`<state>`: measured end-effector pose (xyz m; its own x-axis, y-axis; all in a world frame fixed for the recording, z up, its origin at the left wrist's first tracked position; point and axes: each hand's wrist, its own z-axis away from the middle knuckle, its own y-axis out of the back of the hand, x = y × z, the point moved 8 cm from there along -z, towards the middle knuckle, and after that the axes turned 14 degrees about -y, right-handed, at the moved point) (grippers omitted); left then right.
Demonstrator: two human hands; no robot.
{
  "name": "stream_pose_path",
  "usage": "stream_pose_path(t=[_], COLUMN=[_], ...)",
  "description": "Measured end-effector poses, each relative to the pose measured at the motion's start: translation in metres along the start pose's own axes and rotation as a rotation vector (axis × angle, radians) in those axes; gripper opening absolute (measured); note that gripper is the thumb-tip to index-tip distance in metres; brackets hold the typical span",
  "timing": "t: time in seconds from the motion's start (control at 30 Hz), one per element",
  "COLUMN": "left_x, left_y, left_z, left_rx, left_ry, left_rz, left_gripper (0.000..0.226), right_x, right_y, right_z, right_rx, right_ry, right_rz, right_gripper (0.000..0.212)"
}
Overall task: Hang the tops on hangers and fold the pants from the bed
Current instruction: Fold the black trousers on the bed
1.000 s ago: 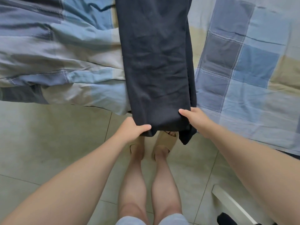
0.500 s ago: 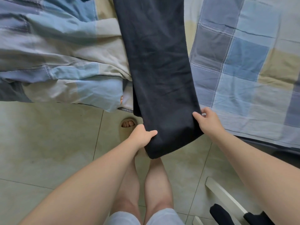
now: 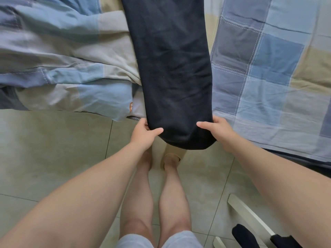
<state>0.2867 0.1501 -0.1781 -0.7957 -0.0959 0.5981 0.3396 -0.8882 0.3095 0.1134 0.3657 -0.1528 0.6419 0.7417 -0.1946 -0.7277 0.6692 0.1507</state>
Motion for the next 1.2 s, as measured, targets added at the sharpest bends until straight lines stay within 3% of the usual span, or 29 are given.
stream_pose_path(t=[0.1, 0.2, 0.37, 0.57, 0.73, 0.93, 1.07, 1.2], left_x=[0.006, 0.021, 0.055, 0.100, 0.116, 0.127, 0.123, 0.114], left_y=[-0.006, -0.003, 0.033, 0.116, 0.178, 0.234, 0.270, 0.296], left_z=[0.005, 0.027, 0.083, 0.157, 0.219, 0.272, 0.290, 0.302], left_rx=[-0.124, -0.140, -0.042, 0.129, -0.015, -0.159, -0.217, -0.246], left_ry=[0.035, 0.050, -0.003, -0.137, -0.076, -0.017, -0.005, -0.005], left_rz=[-0.006, 0.049, 0.087, 0.116, 0.287, 0.389, 0.337, 0.293], left_gripper=[0.044, 0.047, 0.043, 0.058, 0.059, 0.040, 0.025, 0.021], right_x=[-0.004, -0.007, -0.008, -0.014, -0.017, -0.006, 0.014, 0.023], right_y=[-0.004, -0.008, -0.017, -0.036, -0.069, -0.131, -0.174, -0.197], right_z=[0.008, 0.030, 0.101, 0.215, 0.305, 0.367, 0.388, 0.402], right_rx=[-0.085, -0.121, -0.130, -0.229, -0.265, -0.106, 0.031, 0.011], right_ry=[-0.052, -0.087, -0.143, -0.144, -0.020, 0.064, -0.023, -0.012], right_rz=[0.035, 0.039, -0.012, -0.159, -0.412, -0.735, -0.819, -0.878], right_gripper=[0.012, 0.024, 0.047, 0.047, 0.040, 0.033, 0.020, 0.017])
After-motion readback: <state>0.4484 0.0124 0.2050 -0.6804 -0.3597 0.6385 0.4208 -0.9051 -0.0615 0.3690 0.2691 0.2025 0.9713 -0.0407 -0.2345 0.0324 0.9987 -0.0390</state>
